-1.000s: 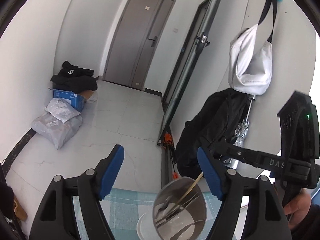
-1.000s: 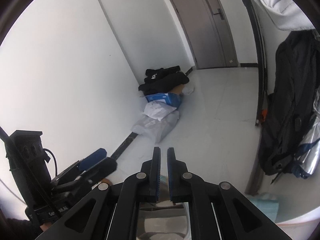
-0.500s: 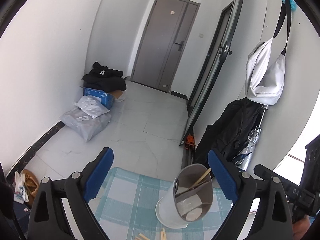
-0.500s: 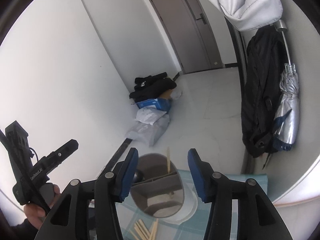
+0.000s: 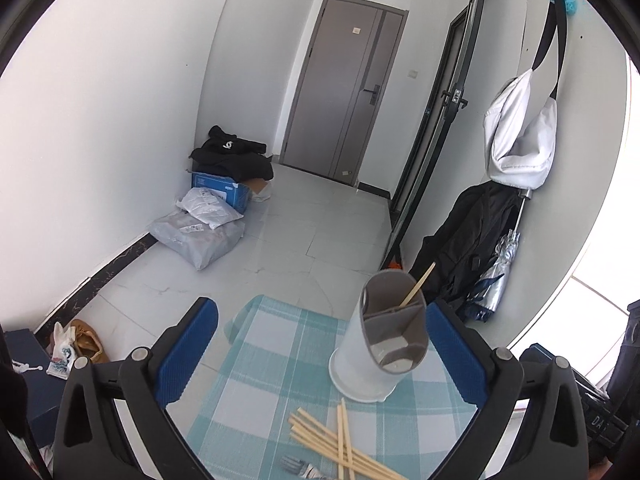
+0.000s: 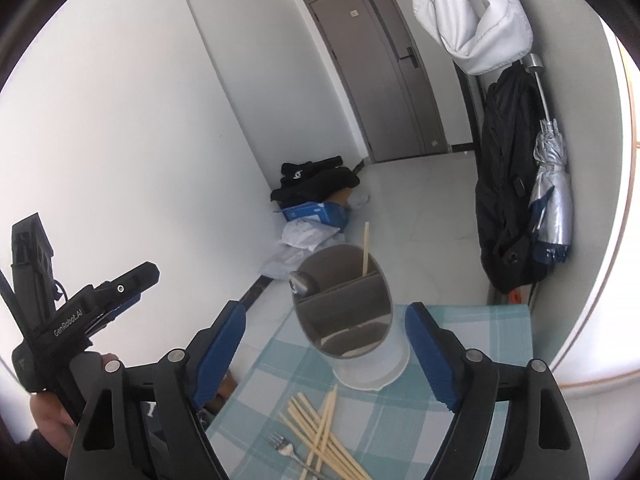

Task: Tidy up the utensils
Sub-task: 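Move both tools back over the remaining utensils on the cloth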

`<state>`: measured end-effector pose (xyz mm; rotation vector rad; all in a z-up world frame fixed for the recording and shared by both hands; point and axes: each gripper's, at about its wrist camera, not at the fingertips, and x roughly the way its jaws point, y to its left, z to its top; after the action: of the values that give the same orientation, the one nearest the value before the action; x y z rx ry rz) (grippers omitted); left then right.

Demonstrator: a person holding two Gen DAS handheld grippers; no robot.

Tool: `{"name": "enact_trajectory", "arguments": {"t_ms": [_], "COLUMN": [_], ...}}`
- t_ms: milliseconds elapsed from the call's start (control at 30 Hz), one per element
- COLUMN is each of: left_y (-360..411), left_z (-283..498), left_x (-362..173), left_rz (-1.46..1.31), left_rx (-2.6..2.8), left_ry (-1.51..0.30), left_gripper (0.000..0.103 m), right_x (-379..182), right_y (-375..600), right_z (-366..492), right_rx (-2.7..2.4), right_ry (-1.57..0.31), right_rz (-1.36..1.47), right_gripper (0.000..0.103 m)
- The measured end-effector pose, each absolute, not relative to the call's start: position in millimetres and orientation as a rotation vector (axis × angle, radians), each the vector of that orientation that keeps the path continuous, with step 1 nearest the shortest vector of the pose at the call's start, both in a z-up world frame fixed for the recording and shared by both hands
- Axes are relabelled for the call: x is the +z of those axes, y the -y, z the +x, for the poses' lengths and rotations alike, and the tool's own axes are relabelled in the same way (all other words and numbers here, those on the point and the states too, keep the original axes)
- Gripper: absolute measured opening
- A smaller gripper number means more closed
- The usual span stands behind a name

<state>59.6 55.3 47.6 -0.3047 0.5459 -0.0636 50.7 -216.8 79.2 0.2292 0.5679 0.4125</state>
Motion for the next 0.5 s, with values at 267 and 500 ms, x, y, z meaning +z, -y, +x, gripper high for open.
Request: {"name": "enact_trajectory", "arguments": {"t_ms": [267, 500], "left_y": [-69.1, -85.4], "left_z": [38.7, 33.2], "left_x": [5.7, -26.9], "left_rz": [-0.346, -0.433], "left_rx": [-0.053, -0.067], "left_ry": [-0.602, -0.693], "left_gripper": [0.102, 0.102], "right_x": [45.0, 15.1], "right_y": [203.0, 195.7], "right_z": [22.1, 12.6], "right_rx": [0.403, 0.416], "right_ry": [-0.587, -0.657], "right_rz": [0.192, 0.154], "right_gripper": [0.088, 0.088]}}
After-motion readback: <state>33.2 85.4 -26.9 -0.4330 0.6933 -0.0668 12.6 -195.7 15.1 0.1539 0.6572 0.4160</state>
